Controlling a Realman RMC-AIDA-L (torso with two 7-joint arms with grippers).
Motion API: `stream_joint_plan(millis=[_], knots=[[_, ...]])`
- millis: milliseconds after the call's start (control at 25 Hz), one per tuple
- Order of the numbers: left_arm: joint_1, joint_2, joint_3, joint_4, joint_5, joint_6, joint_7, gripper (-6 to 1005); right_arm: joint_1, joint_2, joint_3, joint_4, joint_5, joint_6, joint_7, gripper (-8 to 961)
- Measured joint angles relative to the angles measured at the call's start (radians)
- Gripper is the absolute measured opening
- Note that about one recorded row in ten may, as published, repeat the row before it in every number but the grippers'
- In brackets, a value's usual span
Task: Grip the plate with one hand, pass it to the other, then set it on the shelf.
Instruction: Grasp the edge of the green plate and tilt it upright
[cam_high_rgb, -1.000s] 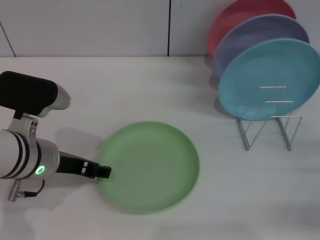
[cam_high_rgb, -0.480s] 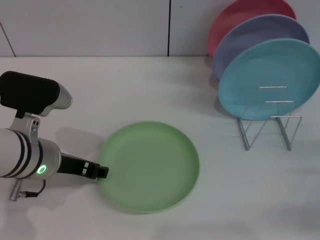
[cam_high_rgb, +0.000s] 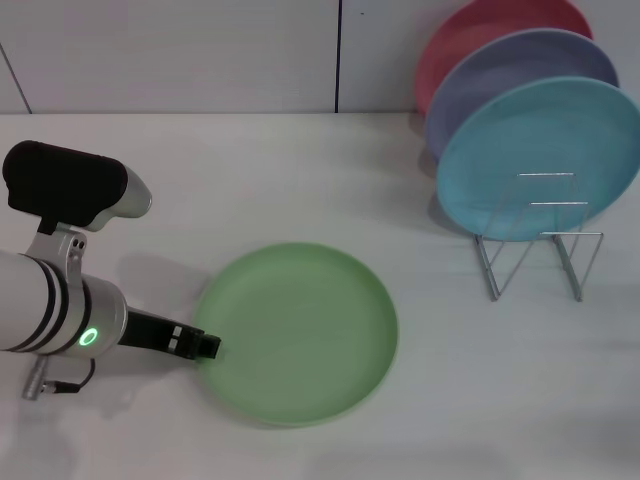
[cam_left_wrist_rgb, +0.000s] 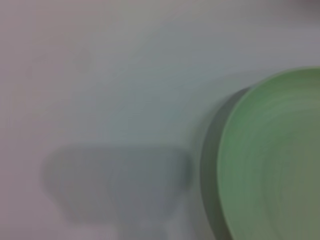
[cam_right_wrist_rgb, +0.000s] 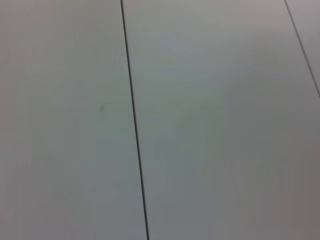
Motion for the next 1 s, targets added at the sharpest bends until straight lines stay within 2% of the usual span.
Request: stream_joint_plan(millis=[80, 520, 720, 840, 1000], knots=[[-0.002, 0.001, -0.001, -0.007, 0.000, -0.005, -0.005, 626, 0.000, 0.000, 0.000, 0.000, 0.000, 0.000, 0.000, 818], [-0.021, 0.001, 0.001, 0.002, 0.002, -0.018, -0.007, 480, -0.003, -0.001, 0.000, 0.000, -0.011, -0.001, 0.003, 819], [-0.023, 0.002, 0.008, -0.006, 0.003, -0.027, 0.001, 282, -0.003, -0.002, 0.000, 0.000, -0.011, -0.001, 0.002, 820], [-0.035, 0.004, 0.013, -0.008, 0.008, -0.035, 0.004, 252, -0.003, -0.002, 0.000, 0.000, -0.011, -0.001, 0.002, 820], [-0.058, 0.005, 0.017, 0.013, 0.017, -0.050, 0.008, 154, -0.003, -0.002, 0.000, 0.000, -0.012, -0.001, 0.003, 820]])
